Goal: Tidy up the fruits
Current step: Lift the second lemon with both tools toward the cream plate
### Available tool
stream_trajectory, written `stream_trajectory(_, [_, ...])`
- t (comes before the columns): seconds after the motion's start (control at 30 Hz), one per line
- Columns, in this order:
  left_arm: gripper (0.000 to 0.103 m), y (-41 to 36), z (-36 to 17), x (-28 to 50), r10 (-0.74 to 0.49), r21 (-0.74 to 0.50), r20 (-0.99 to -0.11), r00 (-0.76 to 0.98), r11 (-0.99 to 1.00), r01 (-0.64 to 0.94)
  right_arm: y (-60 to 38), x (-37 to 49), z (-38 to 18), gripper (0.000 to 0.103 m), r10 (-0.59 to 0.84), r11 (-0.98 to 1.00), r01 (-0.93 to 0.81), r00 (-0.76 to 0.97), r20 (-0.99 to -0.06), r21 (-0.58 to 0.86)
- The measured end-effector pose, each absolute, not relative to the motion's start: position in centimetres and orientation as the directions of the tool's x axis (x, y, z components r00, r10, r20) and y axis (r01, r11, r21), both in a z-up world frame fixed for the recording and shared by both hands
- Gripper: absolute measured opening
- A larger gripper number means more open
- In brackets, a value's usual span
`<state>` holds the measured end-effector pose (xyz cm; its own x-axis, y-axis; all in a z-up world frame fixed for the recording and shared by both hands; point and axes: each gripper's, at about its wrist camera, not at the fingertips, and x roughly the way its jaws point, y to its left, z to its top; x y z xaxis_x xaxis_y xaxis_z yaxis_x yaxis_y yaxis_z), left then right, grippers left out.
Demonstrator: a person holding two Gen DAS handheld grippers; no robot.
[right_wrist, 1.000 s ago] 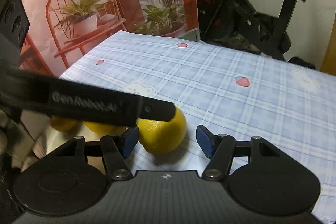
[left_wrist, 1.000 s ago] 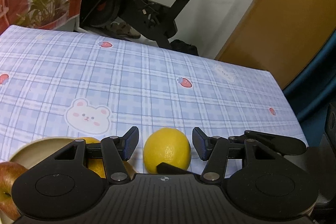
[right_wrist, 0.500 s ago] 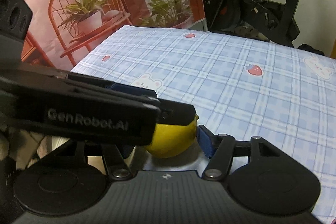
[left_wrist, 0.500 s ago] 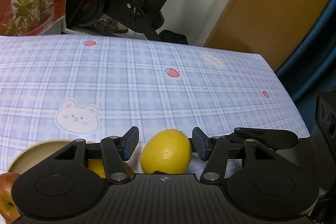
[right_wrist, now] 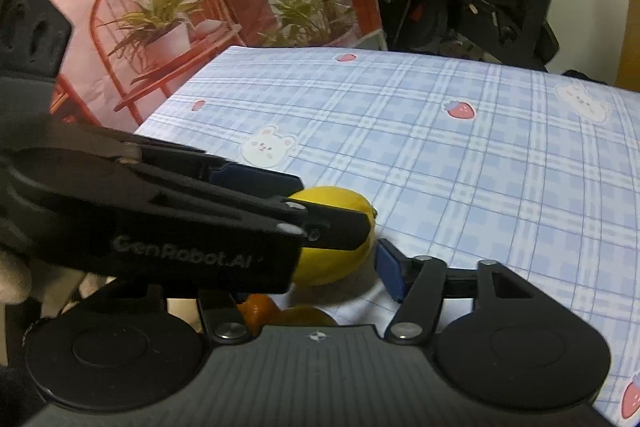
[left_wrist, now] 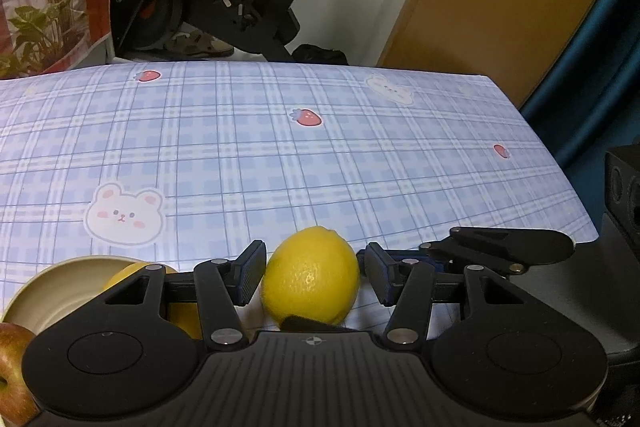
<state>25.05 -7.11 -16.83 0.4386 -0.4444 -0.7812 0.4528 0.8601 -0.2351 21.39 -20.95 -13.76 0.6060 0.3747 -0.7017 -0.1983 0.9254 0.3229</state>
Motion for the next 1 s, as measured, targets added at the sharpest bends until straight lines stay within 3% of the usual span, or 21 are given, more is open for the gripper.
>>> stream_trajectory(0.27, [0.054, -6.9, -16.7, 24.3, -0.452, -0.238, -0.778, 0.436, 0.855, 0.462, -20.2, 21.4, -14.3, 0.064, 0.332, 0.935, -0.124, 0.633, -0.7, 0.332])
stream_trajectory(1.0, [0.056, -4.7, -13.7, 20.4, -0.48, -0.261, -0.725, 0.493, 0.855, 0.448, -18.7, 17.9, -11.3, 0.064, 0.303, 0.95, -0.164, 0.698, -0.649, 0.267])
